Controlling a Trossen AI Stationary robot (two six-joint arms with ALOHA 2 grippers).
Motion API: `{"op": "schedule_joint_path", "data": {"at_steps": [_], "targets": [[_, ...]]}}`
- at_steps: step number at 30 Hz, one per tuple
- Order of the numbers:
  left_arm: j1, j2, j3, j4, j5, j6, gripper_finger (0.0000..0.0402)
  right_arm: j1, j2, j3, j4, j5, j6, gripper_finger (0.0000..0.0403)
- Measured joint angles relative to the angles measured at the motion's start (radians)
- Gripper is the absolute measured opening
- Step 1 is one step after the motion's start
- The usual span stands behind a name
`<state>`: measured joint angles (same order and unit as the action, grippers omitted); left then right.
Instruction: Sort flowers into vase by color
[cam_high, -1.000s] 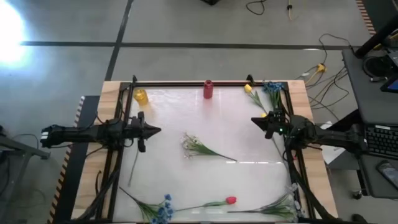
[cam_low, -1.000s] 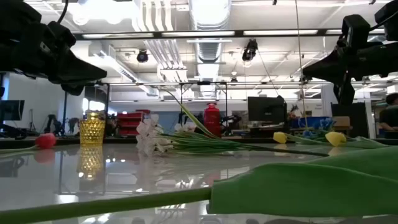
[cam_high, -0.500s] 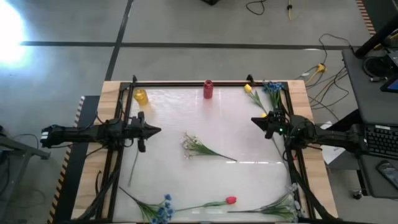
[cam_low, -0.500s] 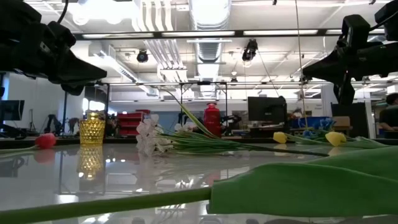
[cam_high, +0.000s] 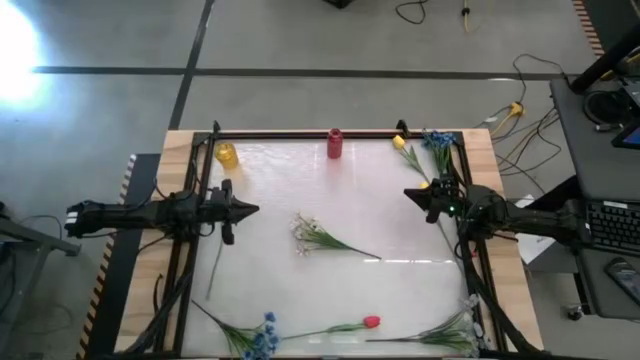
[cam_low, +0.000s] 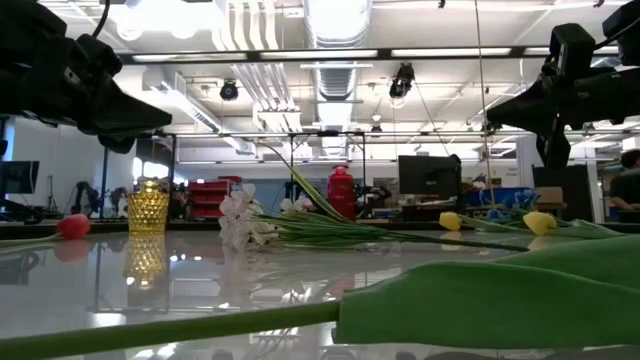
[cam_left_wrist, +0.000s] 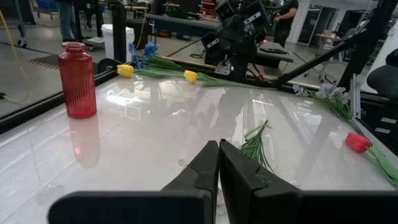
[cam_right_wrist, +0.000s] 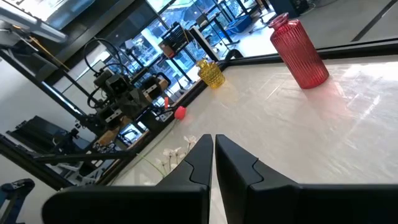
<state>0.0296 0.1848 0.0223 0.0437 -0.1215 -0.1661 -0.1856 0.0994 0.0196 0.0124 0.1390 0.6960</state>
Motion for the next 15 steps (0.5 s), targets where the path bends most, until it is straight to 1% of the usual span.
{"op": "schedule_joint_path", "data": {"at_steps": [3, 9, 12, 15], "targets": [[0.0, 0.0, 0.0, 0.0, 0.0, 0.0, 0.0, 0.0, 0.0, 0.0, 0.0, 0.0, 0.006, 0.0013], [0.0, 0.0, 0.0, 0.0, 0.0, 0.0, 0.0, 0.0, 0.0, -0.004, 0.039, 0.0, 0.171, 0.0013], [0.0, 0.0, 0.0, 0.0, 0.0, 0.0, 0.0, 0.0, 0.0, -0.004, 0.041, 0.004, 0.181, 0.0013], [0.0, 0.0, 0.0, 0.0, 0.0, 0.0, 0.0, 0.0, 0.002, -0.003, 0.099, 0.055, 0.177, 0.0013]]}}
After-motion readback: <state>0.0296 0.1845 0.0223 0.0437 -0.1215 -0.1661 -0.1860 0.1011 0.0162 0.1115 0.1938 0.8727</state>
